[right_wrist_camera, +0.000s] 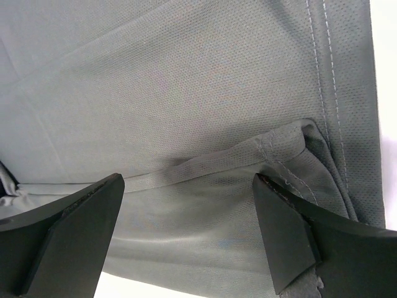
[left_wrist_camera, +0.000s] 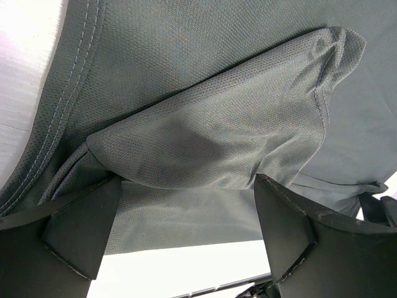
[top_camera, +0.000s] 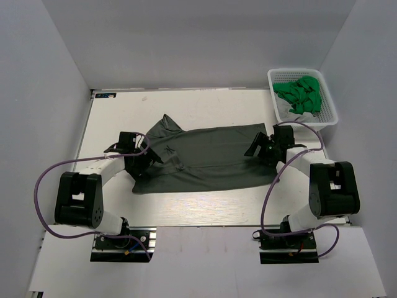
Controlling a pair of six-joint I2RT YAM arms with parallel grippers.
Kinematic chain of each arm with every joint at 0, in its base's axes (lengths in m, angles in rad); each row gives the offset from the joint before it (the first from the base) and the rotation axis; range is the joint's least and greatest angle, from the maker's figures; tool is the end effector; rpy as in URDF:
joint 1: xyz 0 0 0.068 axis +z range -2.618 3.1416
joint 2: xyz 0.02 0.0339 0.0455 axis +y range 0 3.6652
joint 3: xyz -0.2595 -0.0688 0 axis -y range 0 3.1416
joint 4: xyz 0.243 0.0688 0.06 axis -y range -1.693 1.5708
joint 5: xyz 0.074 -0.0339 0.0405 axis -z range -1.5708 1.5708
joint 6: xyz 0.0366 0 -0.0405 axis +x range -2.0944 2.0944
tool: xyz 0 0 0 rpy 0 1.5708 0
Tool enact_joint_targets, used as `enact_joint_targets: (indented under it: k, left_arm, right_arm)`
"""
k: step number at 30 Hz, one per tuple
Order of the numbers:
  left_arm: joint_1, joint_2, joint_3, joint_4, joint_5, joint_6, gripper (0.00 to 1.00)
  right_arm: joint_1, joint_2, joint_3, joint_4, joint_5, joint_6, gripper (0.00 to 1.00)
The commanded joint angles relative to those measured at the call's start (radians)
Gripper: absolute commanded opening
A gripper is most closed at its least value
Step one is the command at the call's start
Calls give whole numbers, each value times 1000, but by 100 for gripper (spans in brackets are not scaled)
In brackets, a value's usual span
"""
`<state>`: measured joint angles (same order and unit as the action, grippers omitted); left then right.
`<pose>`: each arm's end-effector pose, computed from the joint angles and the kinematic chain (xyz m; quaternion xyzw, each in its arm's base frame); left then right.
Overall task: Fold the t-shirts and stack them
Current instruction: Fold the flattened tshirt in 1/3 of the way
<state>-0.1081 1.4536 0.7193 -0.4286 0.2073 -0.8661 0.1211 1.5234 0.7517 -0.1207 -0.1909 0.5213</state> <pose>0.2515 -0.0349 0.1521 -0.3409 0.9127 -0.1838 0.1306 0.2897 0.0423 0.1607 0.1555 0.9263 0.1898 0.2859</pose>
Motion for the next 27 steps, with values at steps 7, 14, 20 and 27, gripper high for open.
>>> enact_joint_targets:
  k: [7, 14, 20, 27]
  left_arm:
    - [5, 53, -43, -124, -197, 49, 100]
    - [-5, -94, 97, -133, -187, 114, 100]
    - [-5, -95, 342, -102, -100, 263, 100]
    - [-15, 281, 782, -261, -167, 398, 100]
  right_arm:
    - [-54, 21, -41, 4, 4, -10, 91]
    - [-35, -156, 47, -42, -145, -136, 91]
    - [-8, -192, 221, -215, 1, -225, 91]
    - [54, -28, 443, -276, 186, -254, 91]
